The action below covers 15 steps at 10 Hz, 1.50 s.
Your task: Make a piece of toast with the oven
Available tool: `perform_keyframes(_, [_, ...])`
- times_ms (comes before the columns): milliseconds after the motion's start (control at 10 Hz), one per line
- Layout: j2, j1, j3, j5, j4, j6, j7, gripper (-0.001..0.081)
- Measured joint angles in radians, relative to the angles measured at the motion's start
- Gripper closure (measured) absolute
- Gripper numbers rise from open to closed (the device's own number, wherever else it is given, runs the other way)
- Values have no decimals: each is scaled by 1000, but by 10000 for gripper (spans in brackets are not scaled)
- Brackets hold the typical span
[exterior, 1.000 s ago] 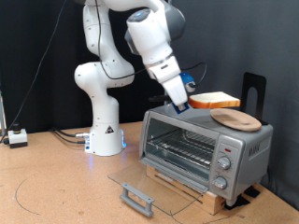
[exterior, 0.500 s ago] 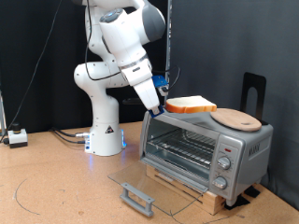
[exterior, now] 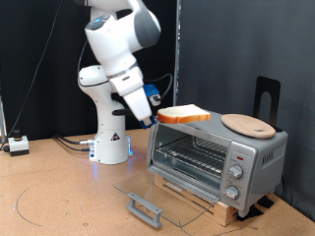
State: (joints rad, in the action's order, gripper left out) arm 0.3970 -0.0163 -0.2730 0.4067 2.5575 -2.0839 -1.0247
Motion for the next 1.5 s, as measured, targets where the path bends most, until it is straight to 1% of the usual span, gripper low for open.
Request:
perform_keyframes(300, [-5, 52, -71, -70, -8, 43, -77, 409])
perform_keyframes(400, [-8, 70, -94, -88, -12, 58, -83, 409])
perform_keyframes(500, [-12, 82, -103, -95, -17, 74, -84, 409])
perform_keyframes(600, [-12, 82, -102, -95, -15, 72, -84, 409])
perform_keyframes(800, [-17, 75, -101, -113, -1, 68, -172, 409])
perform_keyframes(1000, [-57, 72, -91, -150, 7, 15, -214, 409])
perform_keyframes(1200, [-121, 72, -76, -182, 8, -53, -215, 409])
perform_keyframes(1500, [-208, 66, -47, -188, 16, -131, -215, 409])
